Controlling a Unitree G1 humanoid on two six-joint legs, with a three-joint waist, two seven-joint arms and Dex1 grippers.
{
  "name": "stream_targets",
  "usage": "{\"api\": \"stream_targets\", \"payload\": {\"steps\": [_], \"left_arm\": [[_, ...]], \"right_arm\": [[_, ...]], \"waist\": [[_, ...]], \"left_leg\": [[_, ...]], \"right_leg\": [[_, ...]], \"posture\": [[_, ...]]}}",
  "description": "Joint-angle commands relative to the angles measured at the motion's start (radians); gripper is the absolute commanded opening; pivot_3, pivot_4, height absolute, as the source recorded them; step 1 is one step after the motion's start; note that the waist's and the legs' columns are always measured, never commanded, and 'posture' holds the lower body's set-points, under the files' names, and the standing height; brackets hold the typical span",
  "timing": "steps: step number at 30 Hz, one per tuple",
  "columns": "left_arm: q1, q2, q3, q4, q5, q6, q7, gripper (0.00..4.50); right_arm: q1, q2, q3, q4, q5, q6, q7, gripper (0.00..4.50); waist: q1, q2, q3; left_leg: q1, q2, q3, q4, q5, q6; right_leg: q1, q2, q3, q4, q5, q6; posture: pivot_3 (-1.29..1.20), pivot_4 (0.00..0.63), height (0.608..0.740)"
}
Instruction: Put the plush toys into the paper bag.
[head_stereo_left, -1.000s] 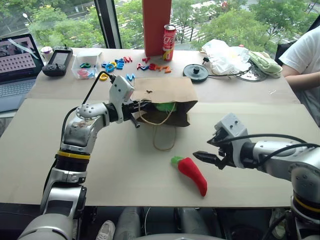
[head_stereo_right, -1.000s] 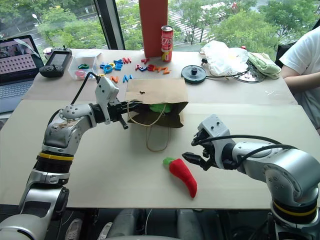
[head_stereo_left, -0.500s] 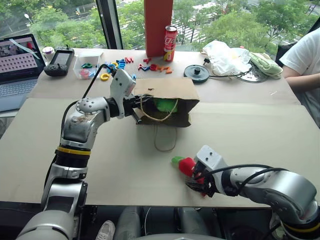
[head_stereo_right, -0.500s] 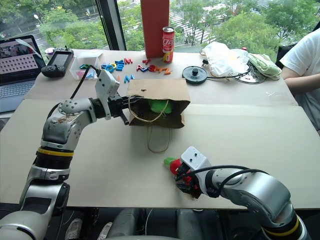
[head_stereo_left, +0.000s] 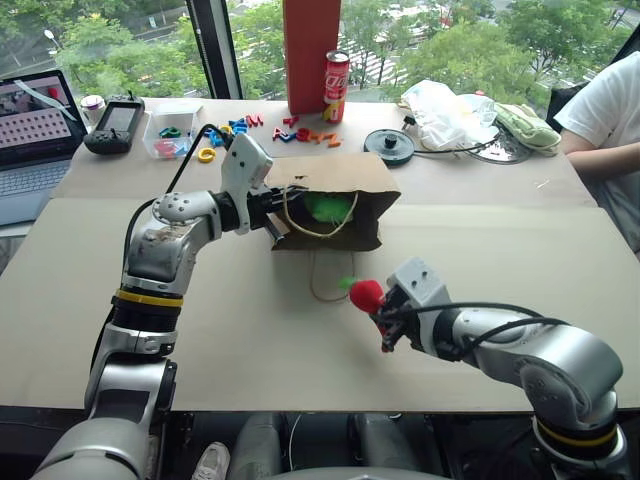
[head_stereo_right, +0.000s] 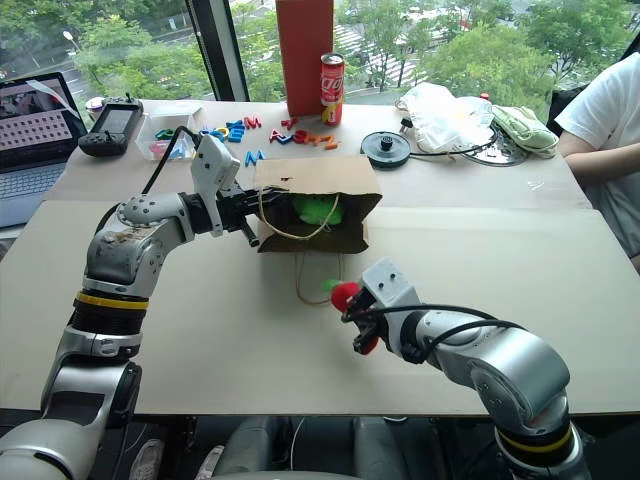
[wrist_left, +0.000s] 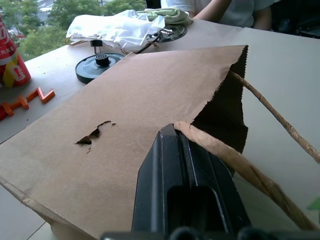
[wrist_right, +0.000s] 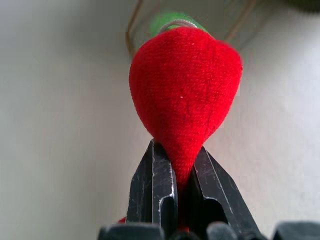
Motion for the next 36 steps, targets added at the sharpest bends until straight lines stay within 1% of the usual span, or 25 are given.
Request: {"api": "stream_targets", "payload": {"steps": [1,5,13,16,18,19,23,25,27,29,34,36], "left_arm": [[-0.027,0.004,0.014,-0.038,-0.011,0.003,0.001,0.00],[-0.024,0.003,0.016,-0.068,-0.021,0.025,0.004,0.00],[-0.008,-0.013,0.013,-0.144,-0.045,0.083,0.019,0.00],[0.000,-0.023,0.007,-0.166,-0.053,0.100,0.027,0.00],[0.002,-0.028,0.004,-0.174,-0.056,0.108,0.032,0.00],[0.002,-0.027,0.004,-0.176,-0.057,0.110,0.033,0.00],[0.003,-0.023,0.006,-0.178,-0.057,0.116,0.032,0.00],[0.004,-0.021,0.007,-0.177,-0.058,0.118,0.033,0.00],[0.006,-0.017,0.007,-0.177,-0.057,0.117,0.033,0.00],[0.006,-0.015,0.007,-0.176,-0.057,0.117,0.033,0.00],[0.003,-0.012,0.007,-0.183,-0.055,0.125,0.040,0.00],[-0.002,-0.009,0.005,-0.181,-0.049,0.125,0.043,0.00]], "right_arm": [[-0.083,0.085,0.002,0.092,-0.074,-0.034,-0.065,0.04],[-0.157,0.162,0.063,0.257,-0.176,-0.149,-0.125,0.04],[-0.274,0.282,0.169,0.604,-0.342,-0.465,-0.136,0.04],[-0.348,0.357,0.174,0.753,-0.379,-0.595,-0.128,0.04],[-0.393,0.398,0.164,0.846,-0.403,-0.675,-0.130,0.04],[-0.409,0.412,0.158,0.887,-0.414,-0.707,-0.131,0.04],[-0.427,0.452,0.131,0.969,-0.428,-0.770,-0.123,0.04],[-0.428,0.463,0.122,0.981,-0.431,-0.782,-0.116,0.90],[-0.427,0.470,0.118,0.985,-0.432,-0.784,-0.108,1.43],[-0.427,0.475,0.114,0.985,-0.431,-0.778,-0.099,2.24],[-0.418,0.468,0.108,0.936,-0.423,-0.730,-0.075,3.92],[-0.401,0.447,0.114,0.875,-0.413,-0.685,-0.056,3.92]], "waist": [[0.001,0.000,0.000],[0.003,0.000,0.000],[-0.002,0.001,0.000],[-0.004,0.001,0.000],[-0.004,0.001,0.000],[-0.004,0.001,0.000],[-0.004,0.001,0.000],[-0.002,0.001,0.000],[-0.002,0.001,0.000],[-0.002,0.001,0.000],[-0.004,0.001,0.000],[-0.004,0.001,0.000]], "left_leg": [[0.000,0.000,0.000,0.000,0.000,0.000],[-0.002,0.000,0.002,0.000,0.000,0.000],[-0.002,0.000,0.002,0.000,0.000,0.000],[-0.001,0.000,0.002,-0.001,0.000,0.000],[-0.001,0.000,0.002,0.000,0.000,0.000],[-0.002,0.000,0.002,0.000,0.000,-0.001],[-0.001,0.000,0.002,-0.001,0.000,-0.001],[-0.002,0.000,0.002,-0.001,0.000,-0.001],[-0.002,0.000,0.002,-0.001,0.000,-0.001],[-0.002,0.000,0.002,-0.001,0.000,-0.001],[-0.001,0.000,0.002,-0.001,0.001,-0.001],[-0.001,0.000,0.002,-0.001,0.001,-0.001]], "right_leg": [[0.000,0.000,0.000,0.000,0.000,0.000],[-0.001,-0.001,0.000,-0.001,0.000,0.000],[-0.001,-0.001,-0.001,-0.001,0.000,0.000],[-0.001,-0.001,0.000,0.000,0.000,0.000],[-0.001,-0.001,0.000,0.007,0.000,0.000],[-0.002,-0.001,0.000,0.007,0.000,0.000],[-0.001,-0.001,-0.001,0.008,0.000,0.000],[-0.002,-0.001,-0.001,0.008,0.000,0.000],[-0.002,-0.002,-0.001,0.008,0.000,0.000],[-0.001,-0.002,-0.001,0.008,0.000,0.000],[-0.002,-0.001,-0.001,0.009,0.000,0.000],[-0.002,-0.001,-0.001,0.009,0.000,0.000]], "posture": [[0.00,0.150,0.739],[0.00,0.150,0.739],[0.00,0.150,0.739],[0.00,0.150,0.739],[0.00,0.150,0.739],[0.00,0.150,0.739],[0.00,0.150,0.739],[0.00,0.150,0.739],[0.00,0.150,0.739],[0.00,0.150,0.739],[0.00,0.150,0.739],[0.00,0.150,0.739]]}}
